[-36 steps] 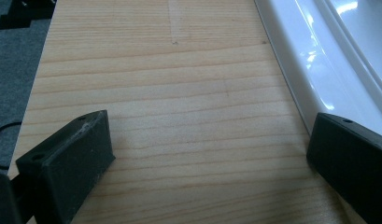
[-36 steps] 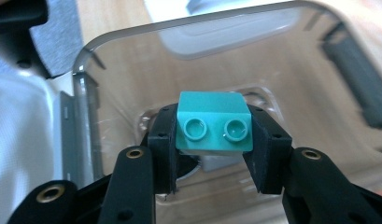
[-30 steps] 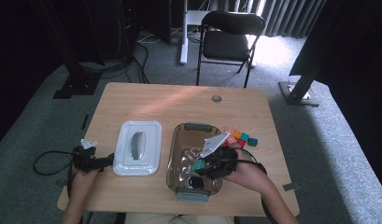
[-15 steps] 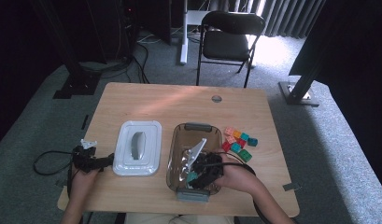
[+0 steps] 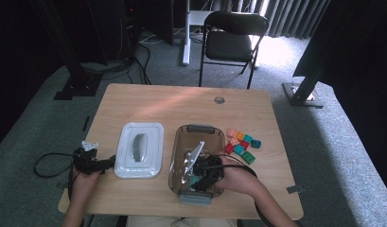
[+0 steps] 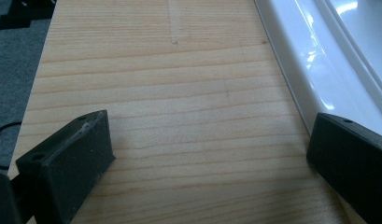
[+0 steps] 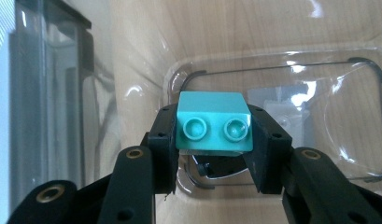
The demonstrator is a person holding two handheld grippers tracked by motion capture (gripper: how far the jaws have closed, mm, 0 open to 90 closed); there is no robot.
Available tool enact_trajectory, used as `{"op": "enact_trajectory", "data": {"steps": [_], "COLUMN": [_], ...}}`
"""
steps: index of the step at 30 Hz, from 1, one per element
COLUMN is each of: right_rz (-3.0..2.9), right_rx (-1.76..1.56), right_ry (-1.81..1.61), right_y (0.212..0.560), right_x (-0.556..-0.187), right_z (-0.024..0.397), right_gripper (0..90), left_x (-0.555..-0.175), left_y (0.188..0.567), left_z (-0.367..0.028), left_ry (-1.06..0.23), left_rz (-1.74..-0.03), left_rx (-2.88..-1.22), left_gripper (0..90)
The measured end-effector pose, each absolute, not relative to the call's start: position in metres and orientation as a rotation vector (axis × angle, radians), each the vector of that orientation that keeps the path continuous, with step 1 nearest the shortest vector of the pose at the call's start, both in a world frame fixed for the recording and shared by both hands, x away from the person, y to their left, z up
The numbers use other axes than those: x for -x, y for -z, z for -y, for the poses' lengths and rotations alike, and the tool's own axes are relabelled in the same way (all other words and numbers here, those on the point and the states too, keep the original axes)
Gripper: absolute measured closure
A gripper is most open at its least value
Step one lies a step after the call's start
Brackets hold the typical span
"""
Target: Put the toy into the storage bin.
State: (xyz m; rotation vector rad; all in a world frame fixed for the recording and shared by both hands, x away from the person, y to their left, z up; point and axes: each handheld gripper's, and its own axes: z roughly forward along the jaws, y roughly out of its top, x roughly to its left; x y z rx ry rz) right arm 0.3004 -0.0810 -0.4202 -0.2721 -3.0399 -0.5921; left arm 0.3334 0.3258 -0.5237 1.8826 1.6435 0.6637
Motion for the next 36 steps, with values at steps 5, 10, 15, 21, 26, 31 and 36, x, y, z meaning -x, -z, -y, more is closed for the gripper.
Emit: {"op": "enact_trajectory", "data": {"steps": [5, 10, 15, 21, 26, 31, 36], "right_rz": [3.031, 3.045, 3.045, 3.042, 3.035, 3.042, 3.046], "right_rx": [0.262, 0.240, 0.240, 0.253, 0.269, 0.286, 0.324], "right_ry": [0.558, 0.521, 0.505, 0.528, 0.538, 0.554, 0.596], "right_y": [0.422, 0.423, 0.423, 0.422, 0.420, 0.417, 0.412], "right_x": [-0.301, -0.299, -0.300, -0.301, -0.300, -0.299, -0.300], "right_z": [0.079, 0.078, 0.078, 0.079, 0.081, 0.084, 0.089], "right_gripper": [58.4, 57.9, 56.4, 53.7, 51.6, 49.7, 47.7], "left_x": [-0.333, -0.333, -0.333, -0.333, -0.333, -0.333, -0.333], "left_y": [0.524, 0.524, 0.524, 0.524, 0.524, 0.524, 0.524], "left_z": [-0.326, -0.326, -0.326, -0.326, -0.326, -0.326, -0.326], "left_ry": [-0.664, -0.664, -0.664, -0.664, -0.664, -0.664, -0.664], "left_rz": [-1.643, -1.644, -1.643, -1.643, -1.643, -1.644, -1.643], "left_rx": [-1.883, -1.883, -1.883, -1.883, -1.883, -1.883, -1.883], "left_gripper": [0.8, 0.8, 0.8, 0.8, 0.8, 0.8, 0.8]}}
